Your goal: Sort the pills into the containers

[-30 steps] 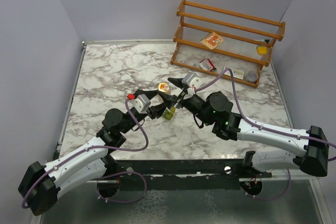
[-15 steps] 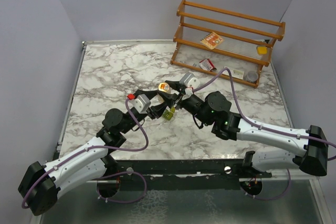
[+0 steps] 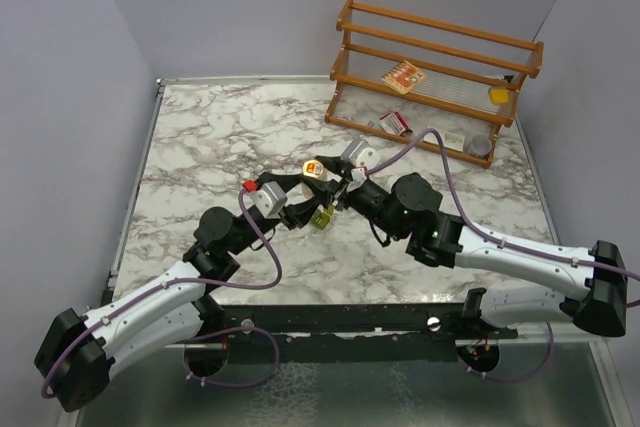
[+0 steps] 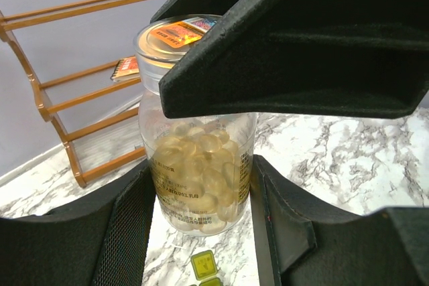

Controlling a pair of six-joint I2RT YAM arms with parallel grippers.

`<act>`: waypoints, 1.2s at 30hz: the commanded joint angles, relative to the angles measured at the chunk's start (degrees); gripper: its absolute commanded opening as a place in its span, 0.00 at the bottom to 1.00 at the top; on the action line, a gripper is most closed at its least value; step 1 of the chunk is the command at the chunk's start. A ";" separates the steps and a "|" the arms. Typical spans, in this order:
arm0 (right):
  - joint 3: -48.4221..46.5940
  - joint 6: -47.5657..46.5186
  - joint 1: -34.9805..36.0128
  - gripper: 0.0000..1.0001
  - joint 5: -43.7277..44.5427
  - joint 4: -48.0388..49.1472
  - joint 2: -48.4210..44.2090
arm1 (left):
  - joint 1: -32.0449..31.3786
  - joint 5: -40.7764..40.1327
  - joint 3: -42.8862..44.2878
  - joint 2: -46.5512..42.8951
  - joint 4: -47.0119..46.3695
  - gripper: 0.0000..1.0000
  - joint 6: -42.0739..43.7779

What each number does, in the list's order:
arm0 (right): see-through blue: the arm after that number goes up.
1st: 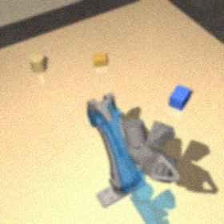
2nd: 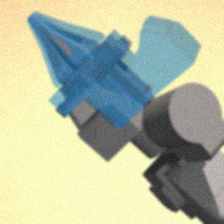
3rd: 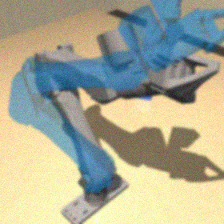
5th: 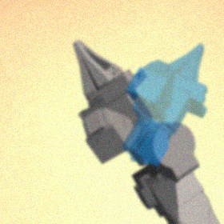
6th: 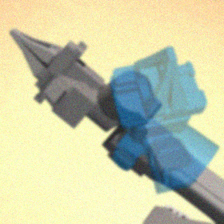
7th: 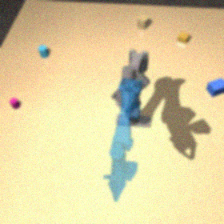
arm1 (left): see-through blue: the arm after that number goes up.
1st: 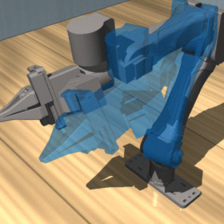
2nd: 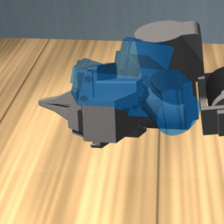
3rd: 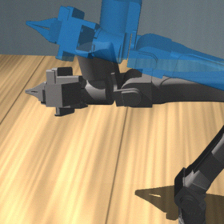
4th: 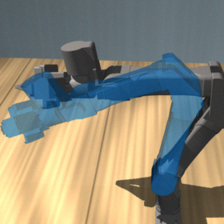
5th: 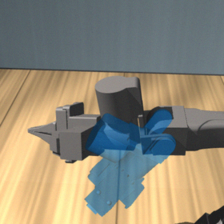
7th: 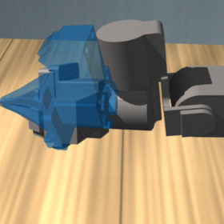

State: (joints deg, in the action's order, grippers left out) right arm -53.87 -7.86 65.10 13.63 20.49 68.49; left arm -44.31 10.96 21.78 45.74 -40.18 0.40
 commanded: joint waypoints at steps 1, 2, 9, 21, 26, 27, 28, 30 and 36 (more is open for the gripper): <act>-1.41 -1.29 0.10 0.01 -0.36 -3.28 -2.28 | -0.51 12.09 0.00 -1.93 -2.72 0.00 2.03; -1.35 -1.34 0.11 0.01 -0.48 -3.88 -2.85 | -0.51 13.75 0.09 -2.06 -2.72 0.00 2.05; -0.76 -0.66 0.07 0.01 -2.31 -9.18 -8.37 | -0.51 25.61 1.22 -2.26 -2.66 0.00 1.70; 0.50 1.09 0.07 0.01 -12.22 -16.99 -18.19 | -0.51 41.99 5.64 -0.87 -2.58 0.00 -2.41; 0.67 0.83 0.09 0.01 -18.96 -18.13 -21.03 | -0.64 48.01 8.11 0.43 -2.97 0.00 -4.80; 0.84 0.86 0.07 0.01 -19.63 -17.98 -21.57 | -0.80 48.69 8.39 0.55 -3.04 0.00 -5.15; 1.02 0.90 0.04 0.01 -19.76 -17.85 -22.05 | -1.10 48.99 8.63 0.71 -3.21 0.00 -5.41; 1.34 0.76 0.03 0.01 -19.52 -17.83 -22.76 | -1.64 49.41 8.75 1.04 -3.62 0.00 -5.74; 3.26 0.46 0.06 0.01 -15.23 -15.97 -24.80 | -2.09 45.38 7.86 0.65 -3.93 0.00 -5.94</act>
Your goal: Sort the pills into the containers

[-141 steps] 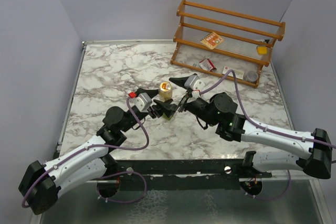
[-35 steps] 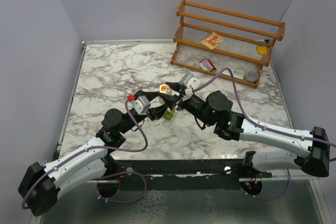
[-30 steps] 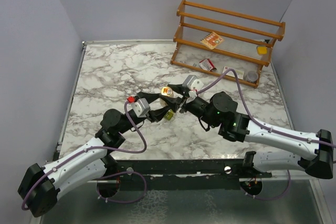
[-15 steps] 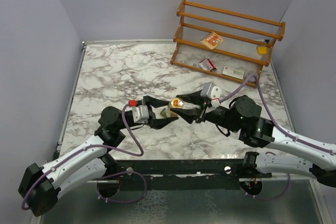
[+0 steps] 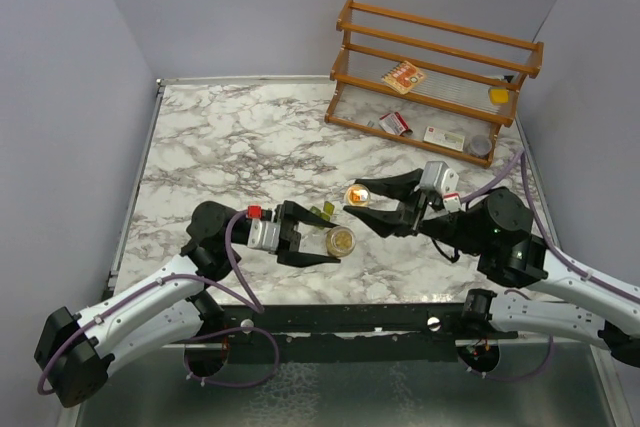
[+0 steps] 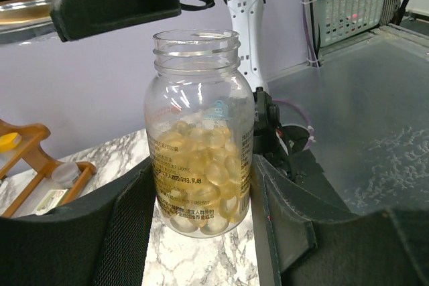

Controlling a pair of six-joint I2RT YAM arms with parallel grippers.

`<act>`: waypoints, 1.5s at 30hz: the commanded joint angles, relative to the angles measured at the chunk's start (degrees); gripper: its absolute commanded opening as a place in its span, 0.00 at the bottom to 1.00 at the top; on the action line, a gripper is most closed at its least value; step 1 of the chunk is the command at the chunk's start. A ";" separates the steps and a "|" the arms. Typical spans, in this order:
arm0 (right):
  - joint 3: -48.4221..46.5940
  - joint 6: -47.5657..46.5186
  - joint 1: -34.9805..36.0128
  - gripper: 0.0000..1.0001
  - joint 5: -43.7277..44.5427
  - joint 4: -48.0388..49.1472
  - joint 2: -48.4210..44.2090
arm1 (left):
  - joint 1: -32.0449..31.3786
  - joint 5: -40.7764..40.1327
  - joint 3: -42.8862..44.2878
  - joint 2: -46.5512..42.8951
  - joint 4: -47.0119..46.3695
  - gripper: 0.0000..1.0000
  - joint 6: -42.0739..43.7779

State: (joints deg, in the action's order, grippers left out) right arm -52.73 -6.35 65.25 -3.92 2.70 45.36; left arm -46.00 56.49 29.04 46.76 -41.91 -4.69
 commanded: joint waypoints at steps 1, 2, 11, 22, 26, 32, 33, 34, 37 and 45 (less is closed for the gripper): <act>2.40 -1.52 -0.06 0.01 3.79 2.10 -1.88 | -0.36 -1.13 0.32 -0.50 -2.28 0.00 -0.77; 2.49 -1.86 -0.07 0.01 5.44 2.01 -1.79 | -0.36 -2.72 -0.10 -0.64 -2.22 0.00 -0.76; 4.44 -3.13 -0.09 0.01 23.30 4.87 1.97 | -0.41 -24.04 3.20 -0.49 16.51 0.00 2.40; 8.41 -6.24 -0.08 0.01 46.52 17.34 6.65 | -0.54 -44.75 10.21 0.41 41.80 0.00 0.32; 10.97 -6.42 -0.10 0.01 50.27 21.13 7.60 | -0.66 -45.83 11.10 1.19 46.93 0.00 -0.29; 14.12 -4.31 -0.05 0.01 52.27 22.91 7.18 | -1.55 -50.01 6.97 0.43 46.51 0.00 -2.20; 14.43 -4.07 -0.07 0.01 51.95 22.93 6.94 | -1.70 -50.99 5.85 0.36 46.08 0.00 -2.77; 14.70 -4.21 -0.09 0.01 51.76 22.90 6.78 | -1.99 -51.98 4.77 0.37 45.69 0.00 -3.47; 14.70 -4.88 -0.07 0.01 52.50 22.75 6.98 | -2.63 -54.81 2.08 0.53 45.24 0.00 -5.80; 15.79 -4.50 -0.10 0.01 52.78 23.97 6.36 | -3.43 -57.22 -1.31 2.68 44.52 0.00 -8.80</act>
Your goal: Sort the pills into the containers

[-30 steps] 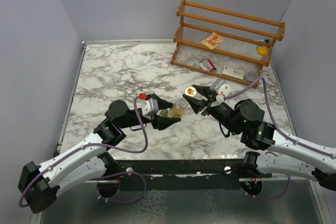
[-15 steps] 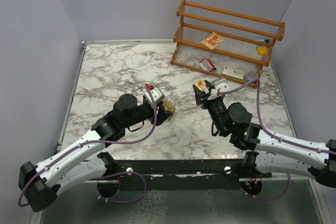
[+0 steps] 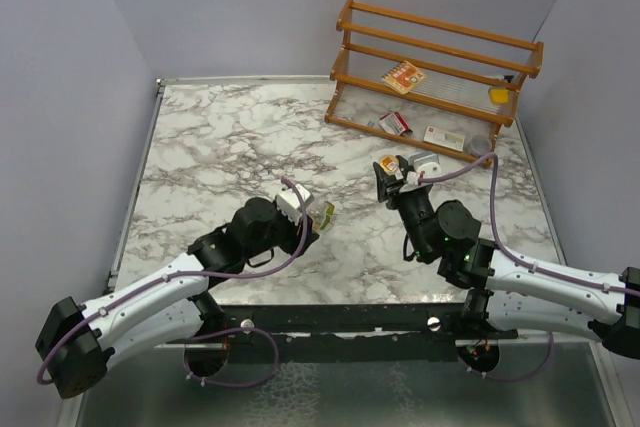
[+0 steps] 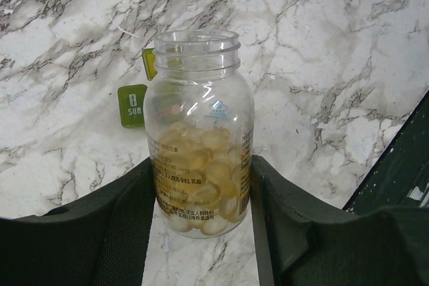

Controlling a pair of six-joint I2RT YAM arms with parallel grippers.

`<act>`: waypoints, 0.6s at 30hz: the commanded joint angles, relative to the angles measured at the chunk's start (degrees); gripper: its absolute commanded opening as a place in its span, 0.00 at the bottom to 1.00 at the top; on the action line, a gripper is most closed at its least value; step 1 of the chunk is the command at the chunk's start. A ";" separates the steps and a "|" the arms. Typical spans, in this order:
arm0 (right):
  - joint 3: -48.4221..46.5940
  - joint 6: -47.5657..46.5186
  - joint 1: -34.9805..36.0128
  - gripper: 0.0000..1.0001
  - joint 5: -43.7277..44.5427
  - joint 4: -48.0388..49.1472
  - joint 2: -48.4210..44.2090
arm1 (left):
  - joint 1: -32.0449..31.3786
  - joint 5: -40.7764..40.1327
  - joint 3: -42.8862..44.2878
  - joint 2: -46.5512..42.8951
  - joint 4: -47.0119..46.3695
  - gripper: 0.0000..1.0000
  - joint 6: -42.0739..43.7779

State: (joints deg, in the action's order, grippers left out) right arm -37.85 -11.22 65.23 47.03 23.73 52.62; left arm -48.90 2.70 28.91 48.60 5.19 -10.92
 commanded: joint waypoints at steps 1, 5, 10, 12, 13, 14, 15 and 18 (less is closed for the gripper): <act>0.88 0.19 -0.07 0.01 1.88 3.03 -0.81 | -0.55 -3.77 -1.68 1.33 -2.98 0.00 -2.92; 0.46 -0.29 -0.02 0.01 2.22 3.01 -0.20 | -0.51 -4.45 -3.28 3.24 -3.84 0.00 -4.28; 0.53 -0.54 -0.03 0.01 2.64 3.25 0.06 | -0.50 -3.90 -4.89 4.18 -4.23 0.00 -6.64; 0.66 -0.63 -0.04 0.01 2.64 3.59 0.33 | -0.51 -3.64 -5.01 4.89 -4.34 0.00 -7.24; 0.67 -0.76 -0.05 0.01 2.68 3.81 0.43 | -0.53 -3.62 -4.86 5.41 -4.33 0.00 -7.19; 0.68 -0.92 -0.02 0.01 2.72 3.90 0.66 | -0.56 -3.77 -4.70 5.90 -4.25 0.00 -7.11; 0.68 -1.09 -0.08 0.01 2.79 4.06 0.94 | -0.55 -3.96 -4.36 6.53 -4.17 0.00 -7.02; 0.71 -1.17 -0.02 0.01 3.12 3.98 1.23 | -0.50 -4.54 -2.80 9.41 -3.12 0.00 -7.09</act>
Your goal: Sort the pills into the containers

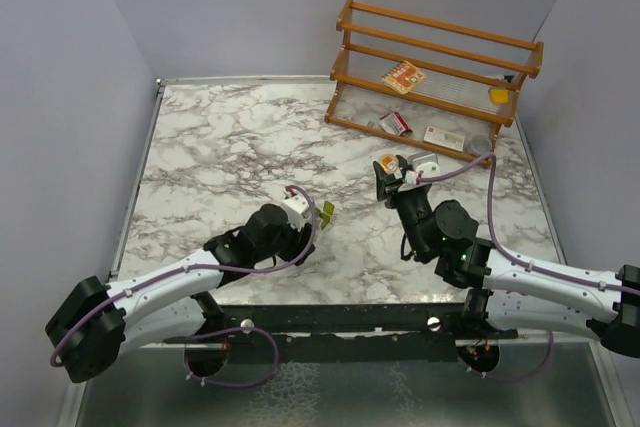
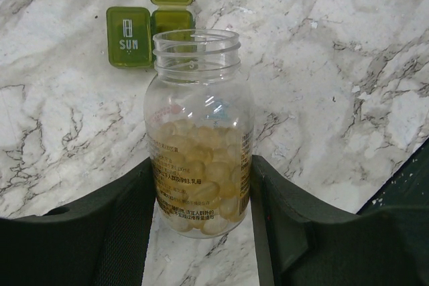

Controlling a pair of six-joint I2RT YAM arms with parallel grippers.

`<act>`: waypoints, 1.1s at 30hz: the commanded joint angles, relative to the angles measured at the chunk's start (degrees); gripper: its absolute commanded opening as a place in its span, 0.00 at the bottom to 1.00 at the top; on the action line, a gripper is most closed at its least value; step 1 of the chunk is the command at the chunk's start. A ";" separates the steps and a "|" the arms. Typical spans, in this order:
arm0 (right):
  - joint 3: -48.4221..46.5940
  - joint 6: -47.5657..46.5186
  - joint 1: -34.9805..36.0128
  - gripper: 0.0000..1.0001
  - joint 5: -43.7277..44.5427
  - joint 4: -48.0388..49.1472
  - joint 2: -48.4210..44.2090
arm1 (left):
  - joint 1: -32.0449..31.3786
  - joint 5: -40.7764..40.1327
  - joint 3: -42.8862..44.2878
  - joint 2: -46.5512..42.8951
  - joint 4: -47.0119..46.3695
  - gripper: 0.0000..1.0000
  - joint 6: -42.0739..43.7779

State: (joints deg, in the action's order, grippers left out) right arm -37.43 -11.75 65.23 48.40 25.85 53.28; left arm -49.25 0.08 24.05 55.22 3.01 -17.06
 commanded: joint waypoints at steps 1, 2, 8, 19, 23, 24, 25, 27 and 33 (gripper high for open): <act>0.32 -0.64 -0.02 0.01 1.82 1.84 0.60 | -0.15 -1.97 2.70 4.04 -0.44 0.00 -0.96; 0.43 -0.46 -0.04 0.01 1.91 1.69 0.57 | -0.15 -1.89 3.49 5.52 0.11 0.00 -0.96; 1.59 0.60 -0.02 0.01 2.52 0.78 -0.07 | -0.27 -1.66 7.23 12.10 1.92 0.00 -1.17; 2.89 3.57 -0.02 0.01 1.30 -1.94 -1.38 | -0.31 -3.12 11.24 16.24 7.05 0.00 -1.94; 3.28 4.04 -0.05 0.01 1.27 -2.43 -2.33 | -0.31 -3.31 13.81 18.14 11.73 0.00 -2.74; 3.40 4.14 -0.02 0.01 1.26 -2.58 -2.54 | -0.26 -3.50 14.50 18.49 12.92 0.00 -2.98; 3.52 4.28 -0.03 0.01 1.18 -2.66 -2.76 | -0.29 -3.94 15.19 18.88 14.16 0.00 -3.24; 3.90 4.64 -0.02 0.01 1.17 -2.64 -2.99 | -0.25 -4.47 16.58 19.71 16.83 0.00 -3.25; 4.49 5.74 -0.10 0.01 1.44 -3.24 -2.93 | -0.28 -3.89 21.72 23.07 22.04 0.00 -2.83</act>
State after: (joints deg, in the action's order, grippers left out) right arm -33.63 -7.60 65.23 49.17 23.51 51.03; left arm -49.25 -2.50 41.91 76.69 19.97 -19.70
